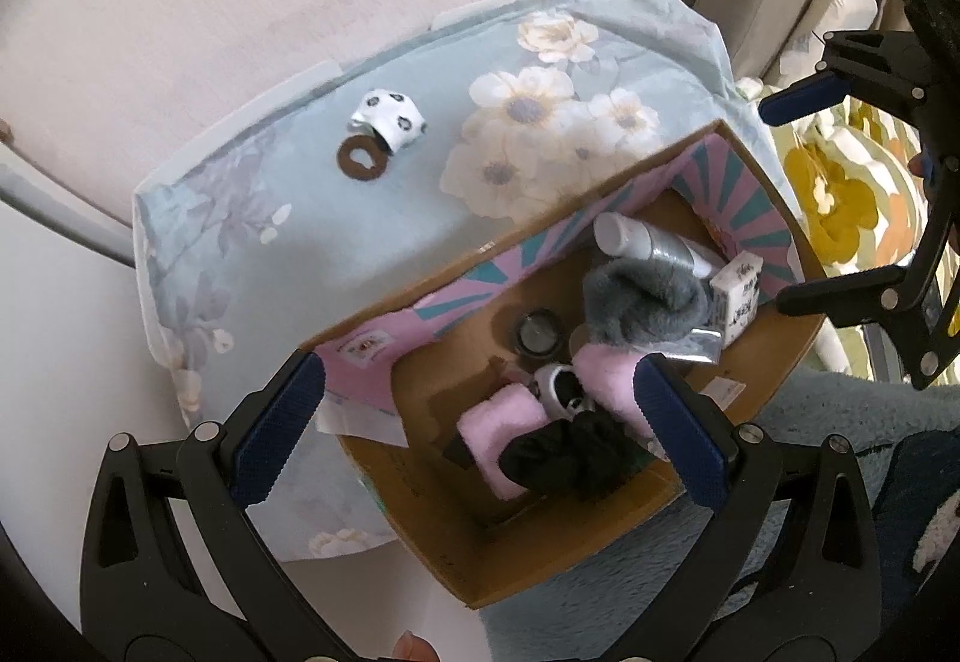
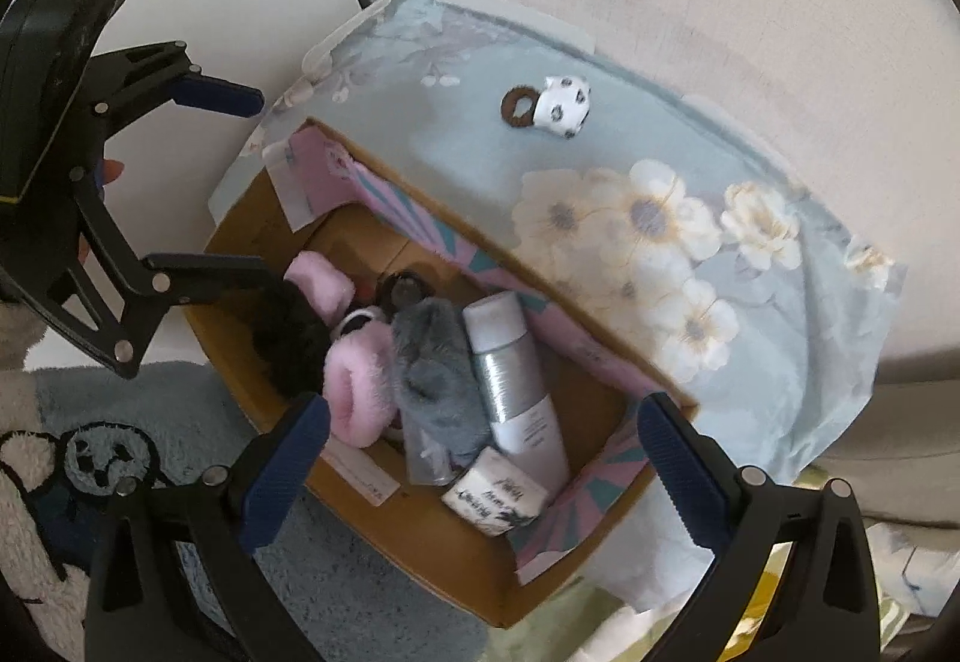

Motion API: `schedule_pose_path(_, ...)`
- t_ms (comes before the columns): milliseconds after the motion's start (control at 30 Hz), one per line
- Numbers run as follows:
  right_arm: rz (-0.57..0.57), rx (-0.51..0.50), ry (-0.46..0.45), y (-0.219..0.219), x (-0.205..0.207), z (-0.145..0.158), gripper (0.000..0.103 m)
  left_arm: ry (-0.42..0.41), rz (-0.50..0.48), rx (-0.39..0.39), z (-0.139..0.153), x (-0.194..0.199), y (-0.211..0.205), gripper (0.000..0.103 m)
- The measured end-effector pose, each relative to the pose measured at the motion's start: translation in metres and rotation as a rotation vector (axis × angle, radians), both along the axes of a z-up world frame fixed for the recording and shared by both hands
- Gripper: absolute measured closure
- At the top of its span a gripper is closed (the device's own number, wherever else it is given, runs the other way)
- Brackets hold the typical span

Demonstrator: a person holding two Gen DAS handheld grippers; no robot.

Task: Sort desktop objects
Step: 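Grasp the brown hair tie with the left gripper while the right grasps the panda-spotted sock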

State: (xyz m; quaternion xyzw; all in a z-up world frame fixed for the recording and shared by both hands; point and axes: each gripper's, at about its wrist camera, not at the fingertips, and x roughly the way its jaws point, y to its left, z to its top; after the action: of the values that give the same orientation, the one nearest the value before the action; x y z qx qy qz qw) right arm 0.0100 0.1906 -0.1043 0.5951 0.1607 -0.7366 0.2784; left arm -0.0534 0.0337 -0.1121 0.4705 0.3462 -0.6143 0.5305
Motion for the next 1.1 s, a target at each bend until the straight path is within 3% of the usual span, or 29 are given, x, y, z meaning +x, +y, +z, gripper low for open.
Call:
schedule_pose_path(400,-0.027,-0.009,0.064,0.004,-0.034,0.023,0.001,-0.011,0.02,-0.043,0.023,0.027,-0.028,0.0)
schedule_pose_path(733,0.018,0.019,0.093,-0.001,-0.07,0.02,0.001,-0.001,0.044,-0.059,0.033,0.052,-0.068,0.0)
schedule_pose_path(833,0.022,0.023,0.104,-0.001,-0.09,0.013,0.001,-0.046,0.037,-0.078,0.031,0.062,-0.084,0.0)
schedule_pose_path(933,0.033,0.022,0.113,-0.002,-0.109,-0.005,0.001,-0.04,0.013,-0.089,0.022,0.073,-0.101,0.0)
schedule_pose_path(1033,0.058,0.007,0.106,-0.006,-0.131,-0.035,0.001,-0.015,-0.016,-0.076,0.004,0.078,-0.117,0.0)
schedule_pose_path(1100,0.076,0.004,0.093,-0.009,-0.143,-0.052,0.001,-0.043,-0.05,-0.064,-0.016,0.076,-0.13,0.001)
